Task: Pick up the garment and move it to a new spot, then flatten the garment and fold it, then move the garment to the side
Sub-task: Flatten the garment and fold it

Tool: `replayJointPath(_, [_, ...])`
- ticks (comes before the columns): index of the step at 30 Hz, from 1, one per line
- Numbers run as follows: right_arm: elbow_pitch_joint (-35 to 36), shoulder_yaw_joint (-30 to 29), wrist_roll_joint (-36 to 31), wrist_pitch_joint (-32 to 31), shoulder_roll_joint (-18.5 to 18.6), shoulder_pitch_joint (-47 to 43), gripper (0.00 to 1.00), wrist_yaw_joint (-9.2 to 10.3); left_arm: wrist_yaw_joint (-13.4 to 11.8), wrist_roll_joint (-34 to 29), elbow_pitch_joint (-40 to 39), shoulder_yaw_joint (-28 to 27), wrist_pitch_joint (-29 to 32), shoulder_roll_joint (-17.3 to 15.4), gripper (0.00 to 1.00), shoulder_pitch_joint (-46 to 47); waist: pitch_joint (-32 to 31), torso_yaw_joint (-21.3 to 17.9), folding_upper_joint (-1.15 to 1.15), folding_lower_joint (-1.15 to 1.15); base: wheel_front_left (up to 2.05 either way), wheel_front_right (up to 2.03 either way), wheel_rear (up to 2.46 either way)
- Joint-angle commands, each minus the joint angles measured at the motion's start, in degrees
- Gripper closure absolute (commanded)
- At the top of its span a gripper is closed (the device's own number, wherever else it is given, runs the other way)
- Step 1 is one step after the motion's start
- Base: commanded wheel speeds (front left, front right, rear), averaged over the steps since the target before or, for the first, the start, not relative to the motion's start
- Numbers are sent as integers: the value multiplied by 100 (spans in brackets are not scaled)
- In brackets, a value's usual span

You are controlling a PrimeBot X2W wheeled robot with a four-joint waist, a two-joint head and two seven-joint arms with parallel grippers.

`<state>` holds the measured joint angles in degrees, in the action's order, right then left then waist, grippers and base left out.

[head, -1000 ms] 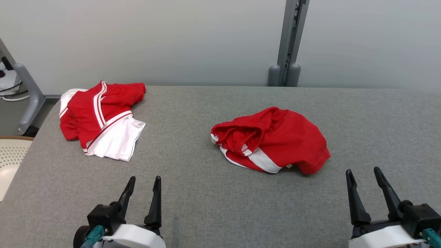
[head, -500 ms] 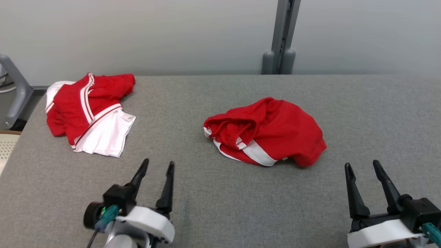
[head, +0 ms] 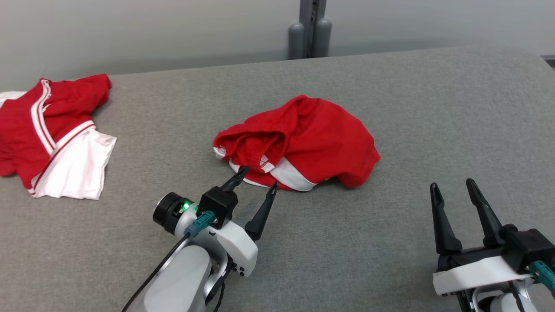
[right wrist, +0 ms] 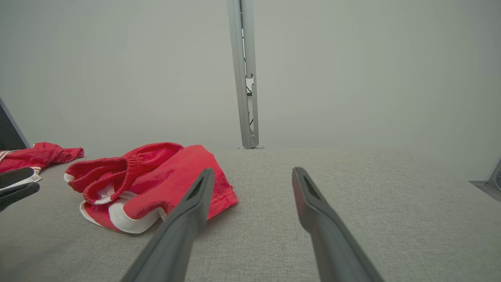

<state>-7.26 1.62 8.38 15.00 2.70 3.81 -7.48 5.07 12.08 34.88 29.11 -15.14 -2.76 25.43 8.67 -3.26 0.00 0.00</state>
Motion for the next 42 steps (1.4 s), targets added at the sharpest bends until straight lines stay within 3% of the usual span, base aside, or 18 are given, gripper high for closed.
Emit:
replayJointPath(1, [16,0,26,29,35,79,0,-2,46,-27,86,67,-2,-25,0,167,168,-195,0,0,0,0,0])
replayJointPath(7, [39,-13,121,29,35,200,0,-3,120,-86,860,579,19,-26,0,750,435,-508,0,0,0,0,0])
replayJointPath(11, [39,18,175,29,35,282,0,-3,132,48,1427,632,78,-29,0,1098,578,-647,0,0,0,0,0])
replayJointPath(21, [69,35,284,29,35,394,0,-2,-295,474,2344,331,30,-27,0,1724,783,-776,0,0,0,0,0])
replayJointPath(22, [65,45,290,29,35,403,0,-2,-329,490,2427,319,27,-30,7,1766,794,-780,0,0,0,0,0])
replayJointPath(23, [62,53,302,29,35,412,0,-3,-347,511,2503,308,22,-28,26,1800,804,-784,0,0,0,0,0])
replayJointPath(26, [56,74,325,29,35,448,0,-2,-391,555,2674,270,6,-26,100,1923,827,-793,0,0,0,0,0])
replayJointPath(31, [62,41,329,29,35,473,0,-3,-343,584,2689,268,-8,-25,100,2036,834,-768,0,0,0,0,0])
replayJointPath(42, [-27,14,340,29,36,356,0,-2,-82,947,1171,935,-11,-18,100,1866,494,-471,0,0,0,0,0])
